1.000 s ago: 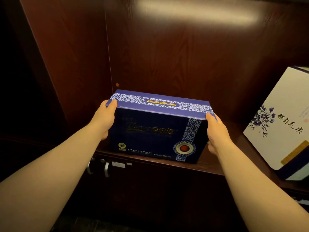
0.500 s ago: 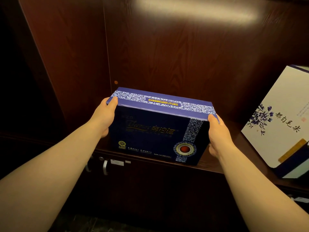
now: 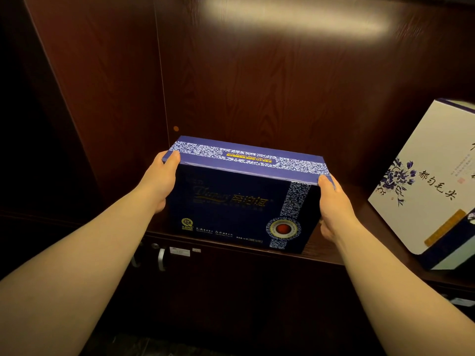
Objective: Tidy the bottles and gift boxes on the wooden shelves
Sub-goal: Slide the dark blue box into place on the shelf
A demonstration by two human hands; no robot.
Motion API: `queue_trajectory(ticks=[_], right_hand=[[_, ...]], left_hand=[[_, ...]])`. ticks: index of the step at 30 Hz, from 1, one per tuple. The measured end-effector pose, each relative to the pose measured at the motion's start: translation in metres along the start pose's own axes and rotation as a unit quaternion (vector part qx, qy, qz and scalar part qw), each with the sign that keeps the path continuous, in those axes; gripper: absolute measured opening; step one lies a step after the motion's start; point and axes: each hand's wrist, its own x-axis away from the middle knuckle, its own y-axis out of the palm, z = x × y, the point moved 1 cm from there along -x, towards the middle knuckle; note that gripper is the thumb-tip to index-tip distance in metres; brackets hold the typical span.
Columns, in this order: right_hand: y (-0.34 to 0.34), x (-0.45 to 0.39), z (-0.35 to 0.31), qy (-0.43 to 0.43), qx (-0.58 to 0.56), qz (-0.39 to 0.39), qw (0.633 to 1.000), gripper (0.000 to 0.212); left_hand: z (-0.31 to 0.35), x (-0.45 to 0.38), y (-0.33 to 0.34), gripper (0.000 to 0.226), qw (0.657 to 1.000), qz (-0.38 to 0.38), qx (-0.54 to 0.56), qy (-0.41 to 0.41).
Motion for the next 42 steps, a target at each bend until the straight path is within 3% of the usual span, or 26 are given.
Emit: queue_trajectory(ticks=[19, 35, 42], right_hand=[[-0.002, 0.002, 0.001, 0.0, 0.011, 0.009, 1.0, 0.039], [-0.001, 0.007, -0.005, 0.003, 0.036, 0.001, 0.999, 0.036], [0.001, 0.011, -0.011, 0.021, 0.037, -0.007, 0.999, 0.034]], left_hand=[[-0.002, -0.004, -0.003, 0.031, 1.0, -0.007, -0.008, -0.009], [0.005, -0.006, -0.01, 0.05, 0.997, -0.018, -0.07, -0.009], [0.008, 0.0, -0.001, 0.041, 0.998, 0.007, -0.061, -0.004]])
